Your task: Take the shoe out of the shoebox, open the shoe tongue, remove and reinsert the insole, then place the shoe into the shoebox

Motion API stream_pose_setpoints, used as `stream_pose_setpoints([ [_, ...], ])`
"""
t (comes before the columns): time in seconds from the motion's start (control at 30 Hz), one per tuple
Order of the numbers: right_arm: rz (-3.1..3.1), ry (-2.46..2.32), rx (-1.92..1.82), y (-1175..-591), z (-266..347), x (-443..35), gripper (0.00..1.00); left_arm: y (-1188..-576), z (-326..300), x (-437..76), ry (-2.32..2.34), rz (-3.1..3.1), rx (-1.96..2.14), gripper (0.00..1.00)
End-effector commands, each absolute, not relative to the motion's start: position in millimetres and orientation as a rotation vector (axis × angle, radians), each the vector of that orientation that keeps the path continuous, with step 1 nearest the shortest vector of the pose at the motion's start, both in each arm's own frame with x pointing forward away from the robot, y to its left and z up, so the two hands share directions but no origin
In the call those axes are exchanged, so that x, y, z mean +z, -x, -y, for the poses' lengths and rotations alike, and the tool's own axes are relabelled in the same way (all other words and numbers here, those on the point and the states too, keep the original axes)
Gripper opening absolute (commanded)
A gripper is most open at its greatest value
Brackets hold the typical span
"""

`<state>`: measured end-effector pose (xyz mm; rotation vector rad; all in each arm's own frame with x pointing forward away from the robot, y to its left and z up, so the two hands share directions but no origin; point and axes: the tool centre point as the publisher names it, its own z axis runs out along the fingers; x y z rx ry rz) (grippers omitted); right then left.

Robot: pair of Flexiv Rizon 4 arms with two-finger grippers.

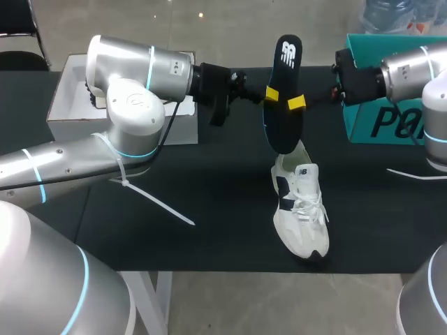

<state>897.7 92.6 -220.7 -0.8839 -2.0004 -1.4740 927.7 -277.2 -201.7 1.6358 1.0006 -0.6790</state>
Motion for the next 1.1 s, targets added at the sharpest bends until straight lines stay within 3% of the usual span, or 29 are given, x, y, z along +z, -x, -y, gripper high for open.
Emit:
stream_pose_setpoints([
  [0.03, 2.003, 0.886, -1.474, -895.1, -90.4, -219.8, 0.0, -927.5, 276.8, -201.8, -1.637, -0.999, -0.676, 0.0],
  [0.1, 2.003, 0.888, -1.474, -894.4, -89.2, -219.7, 0.0, -927.5, 276.8, -201.8, -1.637, -0.999, -0.676, 0.0],
  [0.13, 2.004, 0.888, -1.475, -894.1, -88.8, -219.5, 0.0, -927.3, 277.0, -202.1, -1.633, -0.996, -0.689, 0.45],
  [0.17, 2.005, 0.889, -1.475, -893.8, -88.4, -219.3, 0.0, -926.8, 276.3, -202.2, -1.645, -0.995, -0.693, 1.0],
  [1.1, 2.038, 0.926, -1.42, -883.0, -65.6, -233.0, 0.0, -906.4, 201.7, -236.4, -1.689, -1.788, -0.747, 1.0],
])
